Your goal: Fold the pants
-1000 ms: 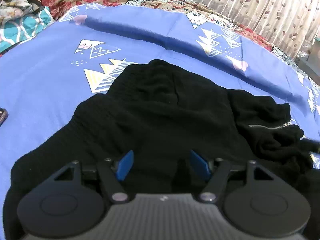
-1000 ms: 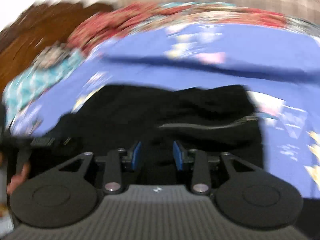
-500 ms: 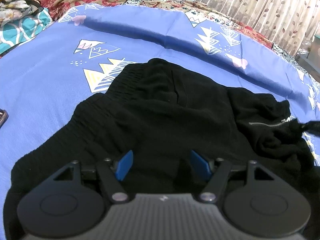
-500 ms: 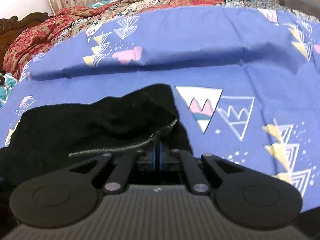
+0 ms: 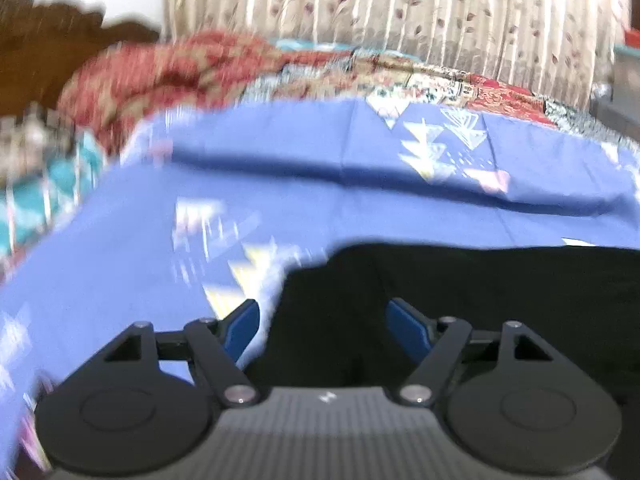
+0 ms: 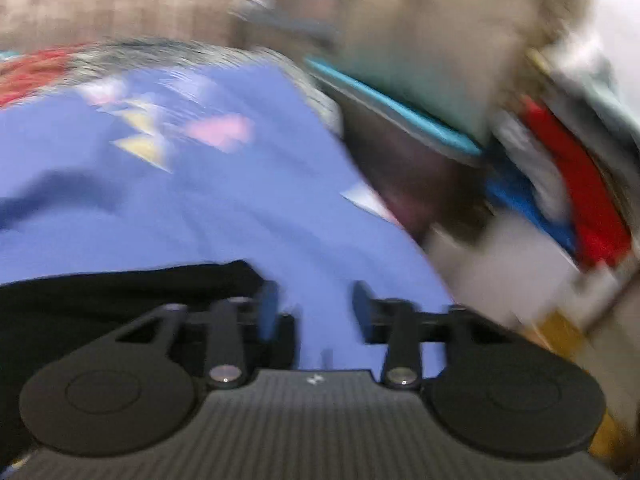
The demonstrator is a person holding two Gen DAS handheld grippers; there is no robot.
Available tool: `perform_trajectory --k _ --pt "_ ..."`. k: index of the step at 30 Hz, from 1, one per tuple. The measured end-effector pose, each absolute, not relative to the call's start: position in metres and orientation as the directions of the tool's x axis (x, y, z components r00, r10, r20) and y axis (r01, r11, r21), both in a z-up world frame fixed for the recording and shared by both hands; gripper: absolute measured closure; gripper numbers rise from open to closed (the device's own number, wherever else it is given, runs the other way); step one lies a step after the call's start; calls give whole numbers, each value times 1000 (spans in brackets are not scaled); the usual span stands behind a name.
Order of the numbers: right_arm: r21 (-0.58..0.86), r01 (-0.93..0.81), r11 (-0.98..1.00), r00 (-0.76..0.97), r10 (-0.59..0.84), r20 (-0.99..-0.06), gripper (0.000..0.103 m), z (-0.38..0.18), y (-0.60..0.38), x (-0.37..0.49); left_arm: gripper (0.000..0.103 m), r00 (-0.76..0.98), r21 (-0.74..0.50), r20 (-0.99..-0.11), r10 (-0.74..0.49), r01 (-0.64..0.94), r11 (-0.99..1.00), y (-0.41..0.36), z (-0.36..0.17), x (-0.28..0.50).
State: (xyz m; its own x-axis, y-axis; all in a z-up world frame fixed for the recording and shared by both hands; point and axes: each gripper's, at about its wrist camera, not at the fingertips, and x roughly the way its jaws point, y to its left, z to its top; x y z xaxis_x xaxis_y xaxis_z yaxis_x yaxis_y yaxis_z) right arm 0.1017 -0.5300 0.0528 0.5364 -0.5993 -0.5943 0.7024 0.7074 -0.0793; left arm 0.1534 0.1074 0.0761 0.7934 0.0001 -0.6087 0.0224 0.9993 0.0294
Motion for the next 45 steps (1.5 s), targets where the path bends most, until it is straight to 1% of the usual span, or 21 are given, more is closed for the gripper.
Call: perform_trajectory --k 2,3,4,6,9,12,14,18,20,21,23,24,25,26,27,28,30,35,41,43,45 --pt "108 686 720 618 -498 -608 57 53 -535 88 21 811 133 -585 34 55 990 100 79 173" --pt "171 668 724 644 -448 -620 57 52 -533 89 16 817 190 -575 46 78 979 95 78 183" --pt "204 649 733 659 -407 -633 57 51 -529 93 14 819 240 -571 47 112 964 89 76 194" --pt "243 614 751 674 -339 -657 57 48 -520 115 12 816 307 -578 28 185 934 76 68 210" --pt "264 607 750 659 -290 -694 56 43 -512 157 12 810 386 -587 8 271 882 57 51 230" --pt "288 655 698 615 -272 -740 55 34 -520 192 12 803 404 -596 -7 307 862 46 35 244" --pt "299 715 632 576 -290 -765 54 25 -532 210 12 792 383 -610 -32 330 863 42 28 252" --pt "306 800 516 514 -326 -793 52 14 -546 228 14 780 389 -623 -60 375 842 40 15 258" --pt "299 818 491 488 -320 -812 47 6 -552 235 15 771 381 -632 -72 391 838 39 11 260" --pt "284 830 480 465 -314 -828 45 0 -556 241 17 766 376 -638 -76 397 837 39 9 262" --pt "267 842 468 443 -317 -839 45 -9 -559 247 37 748 365 -659 -75 405 838 38 3 266" --pt "255 842 476 439 -328 -837 45 -11 -559 250 57 732 356 -677 -76 417 836 37 -2 270" --pt "229 844 485 426 -347 -836 53 -10 -557 253 71 719 350 -690 -79 427 834 34 -5 271" --pt "183 849 495 398 -373 -838 64 -10 -555 255 76 717 349 -693 -83 433 831 32 -8 270" --pt "157 845 512 390 -389 -835 85 -8 -553 255 82 726 361 -683 -78 429 828 30 -9 267" --pt "181 836 517 414 -380 -827 91 -7 -554 250 87 734 372 -675 -73 425 825 27 -10 265" --pt "252 827 503 468 -365 -805 100 1 -555 233 88 746 377 -663 -63 405 833 26 -7 261" --pt "348 768 538 583 -363 -727 100 37 -545 197 89 795 331 -603 -67 326 885 37 25 244" --pt "440 657 612 725 -350 -594 101 94 -528 115 89 849 249 -514 -118 280 927 57 79 184" --pt "456 625 634 750 -324 -577 101 102 -524 81 89 864 235 -486 -132 275 932 66 91 151" --pt "465 601 650 752 -262 -605 100 99 -523 60 89 869 226 -475 -137 272 935 71 96 120"
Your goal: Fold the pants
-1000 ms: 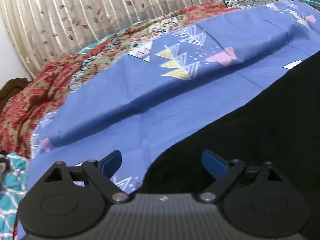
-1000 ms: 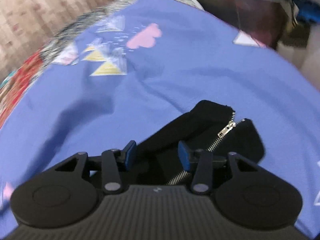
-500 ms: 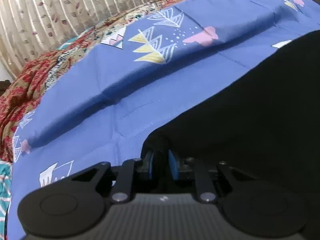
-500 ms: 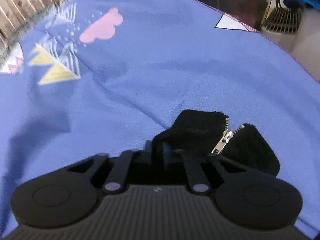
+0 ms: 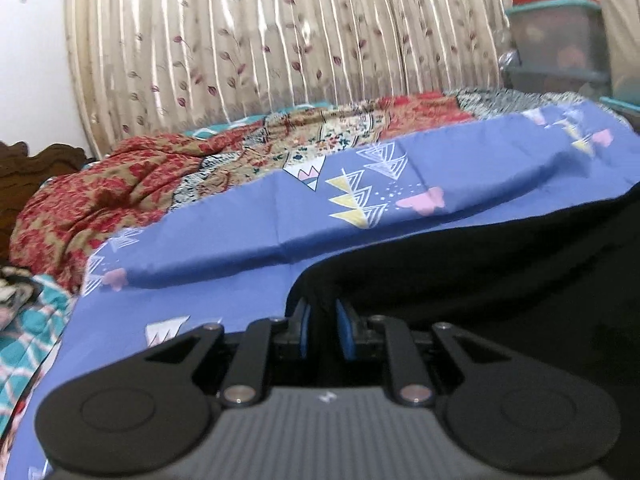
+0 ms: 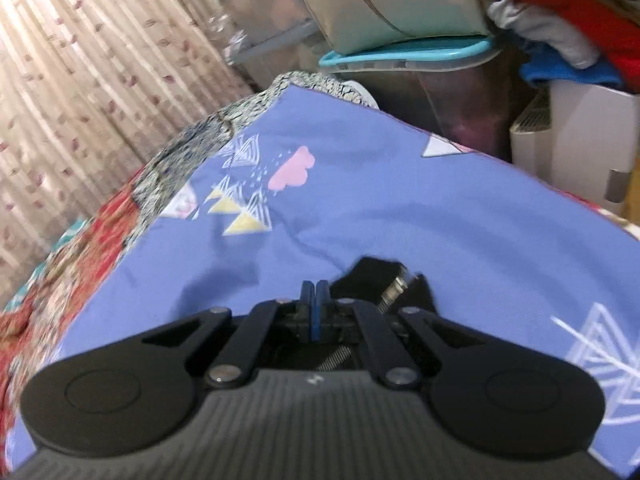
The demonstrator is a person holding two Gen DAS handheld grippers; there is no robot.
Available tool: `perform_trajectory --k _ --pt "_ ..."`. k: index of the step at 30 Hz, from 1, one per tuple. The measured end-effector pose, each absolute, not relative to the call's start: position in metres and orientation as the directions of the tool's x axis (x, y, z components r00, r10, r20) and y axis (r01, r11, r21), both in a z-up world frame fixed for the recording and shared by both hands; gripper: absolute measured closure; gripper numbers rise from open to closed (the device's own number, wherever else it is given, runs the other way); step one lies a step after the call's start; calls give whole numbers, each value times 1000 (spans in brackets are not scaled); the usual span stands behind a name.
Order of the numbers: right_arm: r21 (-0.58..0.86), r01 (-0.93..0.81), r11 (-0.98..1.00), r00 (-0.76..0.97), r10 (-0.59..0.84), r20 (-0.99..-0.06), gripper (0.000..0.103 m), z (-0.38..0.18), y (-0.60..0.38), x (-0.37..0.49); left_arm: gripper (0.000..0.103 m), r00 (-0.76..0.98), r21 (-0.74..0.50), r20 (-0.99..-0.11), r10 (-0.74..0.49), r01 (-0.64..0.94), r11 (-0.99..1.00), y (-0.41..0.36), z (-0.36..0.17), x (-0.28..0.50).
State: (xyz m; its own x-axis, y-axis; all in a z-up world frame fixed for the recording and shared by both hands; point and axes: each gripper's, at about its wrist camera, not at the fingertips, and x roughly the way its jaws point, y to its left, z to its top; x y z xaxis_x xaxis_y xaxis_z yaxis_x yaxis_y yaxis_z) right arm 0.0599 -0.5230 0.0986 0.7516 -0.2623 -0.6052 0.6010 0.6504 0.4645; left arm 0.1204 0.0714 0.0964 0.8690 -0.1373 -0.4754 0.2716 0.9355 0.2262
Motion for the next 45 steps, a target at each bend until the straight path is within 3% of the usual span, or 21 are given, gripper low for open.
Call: perform_trajectory --k 9,11,13,17,21,23,30,35,38,41,43,45 --pt "496 658 567 696 -207 -687 91 49 -510 75 90 887 297 -449 -105 260 919 53 80 -18" --pt "473 673 569 680 -225 -698 84 41 -510 100 90 874 292 -476 -99 263 920 47 73 -31" --pt "458 683 569 672 -245 -699 64 33 -513 120 90 854 269 -513 -89 258 928 44 67 -36" --pt "408 704 582 644 -279 -713 58 19 -524 156 90 836 237 -546 -65 229 944 47 63 -28" --pt "350 764 542 571 -315 -758 60 0 -540 186 90 834 223 -550 -48 202 954 52 70 -17" --pt "381 746 545 590 -278 -758 97 -5 -546 190 90 835 227 -549 -39 194 954 53 71 -14" --pt "456 637 622 727 -287 -624 96 59 -526 137 90 851 176 -523 -46 160 971 69 87 -7" --pt "547 536 643 822 -250 -512 96 110 -516 38 90 877 107 -479 -42 107 988 99 106 -22" --pt "598 494 630 849 -204 -487 96 104 -512 -30 90 876 111 -480 -35 100 989 113 107 -42" --pt "588 565 579 790 -174 -588 92 57 -507 -81 85 848 114 -528 -47 125 986 121 94 -66" --pt "461 706 538 646 -221 -731 85 18 -504 -100 82 816 107 -575 -59 147 983 123 81 -77" --pt "356 798 487 537 -305 -786 85 -4 -498 -122 78 784 109 -617 -66 168 980 125 71 -86"
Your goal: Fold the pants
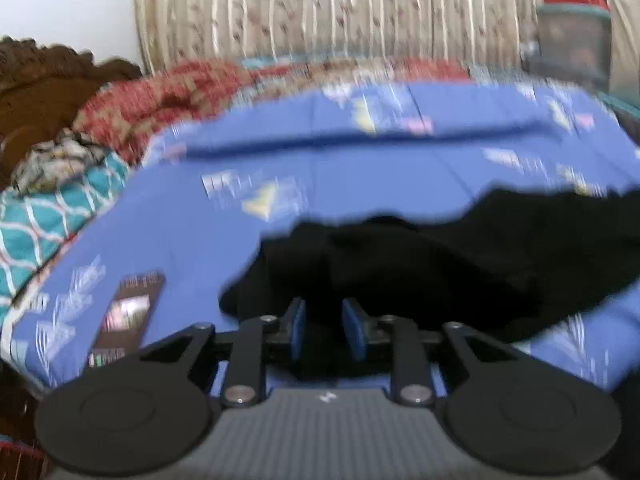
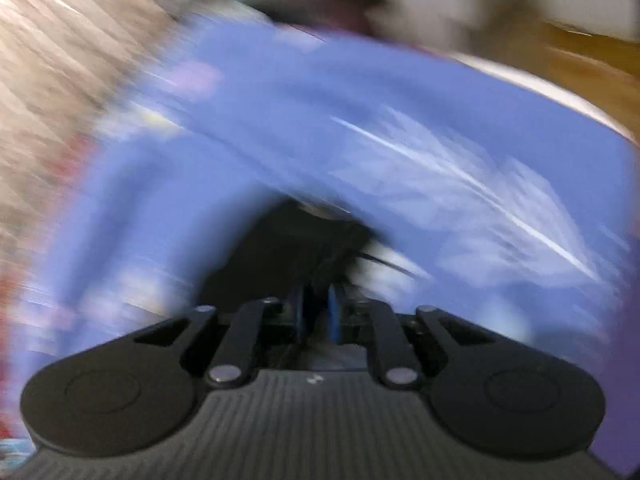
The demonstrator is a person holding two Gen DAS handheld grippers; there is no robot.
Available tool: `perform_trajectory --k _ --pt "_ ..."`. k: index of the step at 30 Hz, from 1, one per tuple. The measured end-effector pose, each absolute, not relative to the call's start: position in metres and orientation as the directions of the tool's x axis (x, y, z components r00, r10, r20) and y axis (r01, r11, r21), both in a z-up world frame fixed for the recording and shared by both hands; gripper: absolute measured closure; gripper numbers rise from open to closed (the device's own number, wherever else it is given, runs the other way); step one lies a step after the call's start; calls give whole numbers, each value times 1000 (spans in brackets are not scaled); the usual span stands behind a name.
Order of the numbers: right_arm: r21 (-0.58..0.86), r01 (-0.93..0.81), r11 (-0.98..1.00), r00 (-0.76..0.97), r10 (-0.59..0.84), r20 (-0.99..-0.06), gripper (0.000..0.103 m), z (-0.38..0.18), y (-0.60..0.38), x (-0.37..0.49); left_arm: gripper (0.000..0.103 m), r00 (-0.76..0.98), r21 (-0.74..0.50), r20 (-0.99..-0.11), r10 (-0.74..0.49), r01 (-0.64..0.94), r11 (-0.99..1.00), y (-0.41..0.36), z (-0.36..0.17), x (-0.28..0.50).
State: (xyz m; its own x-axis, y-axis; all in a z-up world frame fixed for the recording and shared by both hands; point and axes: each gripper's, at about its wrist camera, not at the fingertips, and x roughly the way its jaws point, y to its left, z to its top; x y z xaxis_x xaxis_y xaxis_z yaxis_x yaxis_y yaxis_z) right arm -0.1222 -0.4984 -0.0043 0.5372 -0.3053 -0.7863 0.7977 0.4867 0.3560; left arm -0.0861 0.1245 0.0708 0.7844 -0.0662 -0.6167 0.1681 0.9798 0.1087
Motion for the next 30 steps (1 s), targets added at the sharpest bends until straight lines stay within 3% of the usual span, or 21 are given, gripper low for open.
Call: perform_trajectory --k 2,4,8,12,15,20,21,22,23,24,26,30 --pt "380 804 457 557 -356 -750 85 -4 -489 -141 74 781 85 -619 -79 167 982 130 70 -97" --pt "377 797 472 576 -408 -708 85 9 -473 -147 62 799 35 -594 -96 145 989 143 77 -105" --pt "359 707 609 675 -430 -600 84 44 -433 -130 55 835 -86 -543 -92 54 995 180 98 -95" --pt "387 496 778 795 -228 -562 72 60 -377 -89 43 841 -210 -529 -111 -3 978 210 111 -59" --pt "396 326 858 810 -37 -585 71 54 -317 -51 37 807 -274 -561 -183 28 961 217 110 -19" --pt "421 102 901 766 199 -612 71 42 -222 -7 21 616 -353 -711 -339 104 930 204 81 54" --pt "428 68 901 749 238 -619 71 41 -206 1 22 547 -378 -749 -373 109 919 198 70 67" --pt "434 44 900 733 267 -626 71 39 -193 9 36 499 -403 -770 -398 104 909 195 58 77" --pt "441 21 897 713 296 -635 71 36 -184 11 53 470 -418 -783 -407 87 904 193 48 84" --pt "445 -9 896 690 327 -645 71 34 -170 16 88 446 -424 -795 -410 74 903 191 41 87" --pt "442 -68 894 658 373 -654 71 34 -142 21 93 474 -440 -782 -405 42 897 197 42 86" --pt "477 -210 853 596 499 -629 71 34 -97 22 93 744 -411 -603 -287 18 911 238 85 43"
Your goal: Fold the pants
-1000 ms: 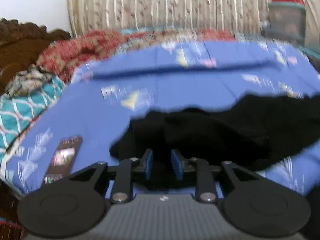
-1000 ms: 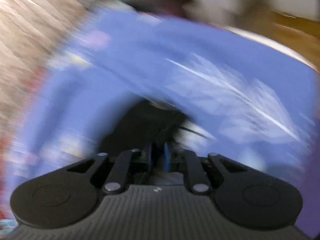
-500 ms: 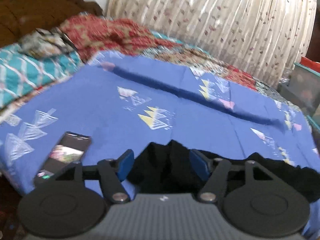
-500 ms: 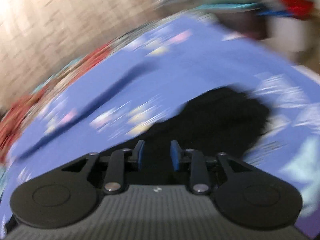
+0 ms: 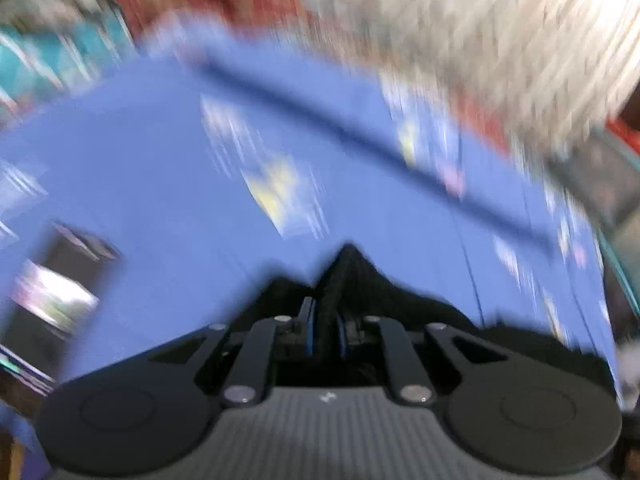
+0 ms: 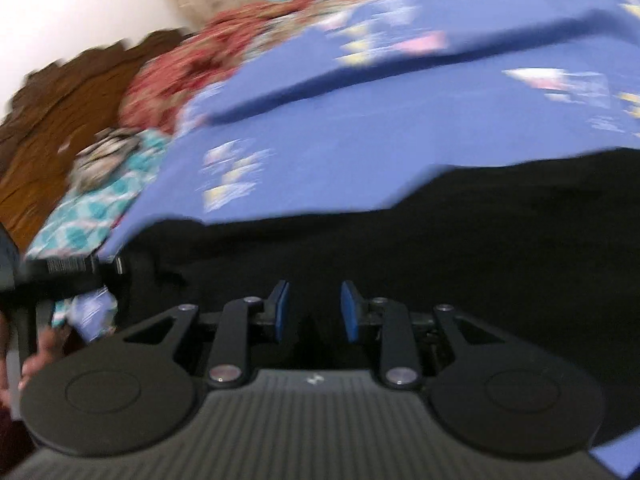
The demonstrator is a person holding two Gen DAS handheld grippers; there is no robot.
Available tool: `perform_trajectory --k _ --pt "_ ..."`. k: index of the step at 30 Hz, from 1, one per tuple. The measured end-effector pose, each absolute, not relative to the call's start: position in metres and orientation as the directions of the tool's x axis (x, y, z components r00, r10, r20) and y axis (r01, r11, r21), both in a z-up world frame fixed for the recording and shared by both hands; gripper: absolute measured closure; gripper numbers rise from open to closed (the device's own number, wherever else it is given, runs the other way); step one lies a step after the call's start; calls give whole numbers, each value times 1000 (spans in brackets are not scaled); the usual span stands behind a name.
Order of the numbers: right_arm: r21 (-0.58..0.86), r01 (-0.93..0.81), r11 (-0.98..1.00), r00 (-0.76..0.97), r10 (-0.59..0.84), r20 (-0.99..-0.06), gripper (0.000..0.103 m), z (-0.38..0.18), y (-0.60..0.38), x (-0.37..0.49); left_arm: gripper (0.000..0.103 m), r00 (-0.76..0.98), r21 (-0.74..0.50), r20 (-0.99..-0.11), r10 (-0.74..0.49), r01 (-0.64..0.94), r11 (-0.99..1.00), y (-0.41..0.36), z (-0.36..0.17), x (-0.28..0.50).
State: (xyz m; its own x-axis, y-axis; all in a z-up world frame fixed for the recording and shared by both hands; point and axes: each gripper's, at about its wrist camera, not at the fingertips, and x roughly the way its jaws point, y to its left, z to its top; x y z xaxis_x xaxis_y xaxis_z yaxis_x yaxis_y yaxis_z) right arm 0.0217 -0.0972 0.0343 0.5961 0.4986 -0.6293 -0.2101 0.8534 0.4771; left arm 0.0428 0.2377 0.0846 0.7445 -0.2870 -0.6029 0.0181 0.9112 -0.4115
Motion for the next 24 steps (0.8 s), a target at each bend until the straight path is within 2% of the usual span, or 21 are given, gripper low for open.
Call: perform_trajectory --k 1,3,5,7,10,13,16,21,22,24 --pt "486 -225 845 568 519 -639 71 30 -88 23 93 767 -415 -582 -271 6 910 247 85 34" --pt "479 -261 838 494 542 -680 69 14 -67 25 93 745 -418 -610 -270 -13 908 252 69 24" --pt "446 -281 850 437 527 -729 69 0 -53 24 83 690 -379 -677 -256 -28 925 248 44 19" --pt "407 -304 861 458 507 -730 67 -2 -47 20 58 665 -339 -715 -216 -60 939 246 31 14" --pt "392 -359 847 467 527 -710 64 12 -51 14 37 690 -368 -696 -198 -106 924 256 30 4" --pt "332 -415 847 506 518 -690 61 23 -60 1 31 697 -431 -680 -230 -125 894 262 33 9" --pt "228 -498 837 525 500 -689 48 25 -58 -12 30 705 -428 -670 -234 -110 897 259 37 12" --pt "168 -540 825 508 479 -716 48 9 -41 -7 30 691 -417 -681 -244 -92 904 242 42 23" --pt "165 -545 822 501 477 -723 61 6 -38 -3 30 686 -410 -686 -240 -92 908 239 41 23" --pt "210 -541 814 458 495 -738 96 9 -39 1 31 679 -382 -702 -216 -102 919 233 39 22"
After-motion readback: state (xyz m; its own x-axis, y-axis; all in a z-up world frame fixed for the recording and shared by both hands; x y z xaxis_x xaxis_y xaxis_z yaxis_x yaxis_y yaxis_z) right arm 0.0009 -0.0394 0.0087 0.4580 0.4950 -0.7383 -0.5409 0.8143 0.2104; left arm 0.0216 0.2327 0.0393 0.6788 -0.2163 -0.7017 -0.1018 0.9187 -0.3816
